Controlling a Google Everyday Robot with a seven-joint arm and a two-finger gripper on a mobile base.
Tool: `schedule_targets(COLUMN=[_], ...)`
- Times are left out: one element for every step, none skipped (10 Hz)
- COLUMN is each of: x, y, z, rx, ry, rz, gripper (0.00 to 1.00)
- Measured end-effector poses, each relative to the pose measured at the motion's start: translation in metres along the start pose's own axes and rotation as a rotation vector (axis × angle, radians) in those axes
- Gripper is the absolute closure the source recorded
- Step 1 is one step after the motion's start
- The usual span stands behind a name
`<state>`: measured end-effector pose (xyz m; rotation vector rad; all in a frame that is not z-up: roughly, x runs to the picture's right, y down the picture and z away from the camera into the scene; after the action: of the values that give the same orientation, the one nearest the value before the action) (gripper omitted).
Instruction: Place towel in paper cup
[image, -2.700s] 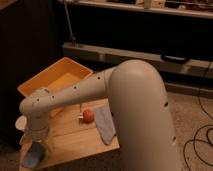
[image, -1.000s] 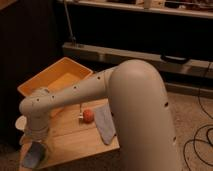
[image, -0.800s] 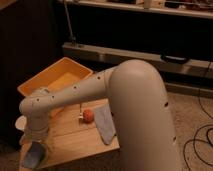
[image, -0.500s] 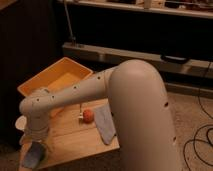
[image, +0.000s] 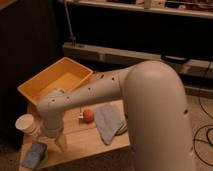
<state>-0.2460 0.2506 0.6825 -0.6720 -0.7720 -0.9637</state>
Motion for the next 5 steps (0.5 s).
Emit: schedule_targets(x=[0.013, 0.025, 0.038, 0.046, 0.055], y=[0.024, 0.051, 0.082, 0.101, 0.126], z=[-0.005, -0.013, -0.026, -0.035, -0.043], rx=[0.007, 0.023, 0.035, 0.037, 0.037], ry=[0.015, 0.034, 0.066, 0.089, 0.116], rz=[0.048, 0.099, 0.159, 0.202, 0.262], gripper=[0.20, 0.20, 0.20, 0.20, 0.20])
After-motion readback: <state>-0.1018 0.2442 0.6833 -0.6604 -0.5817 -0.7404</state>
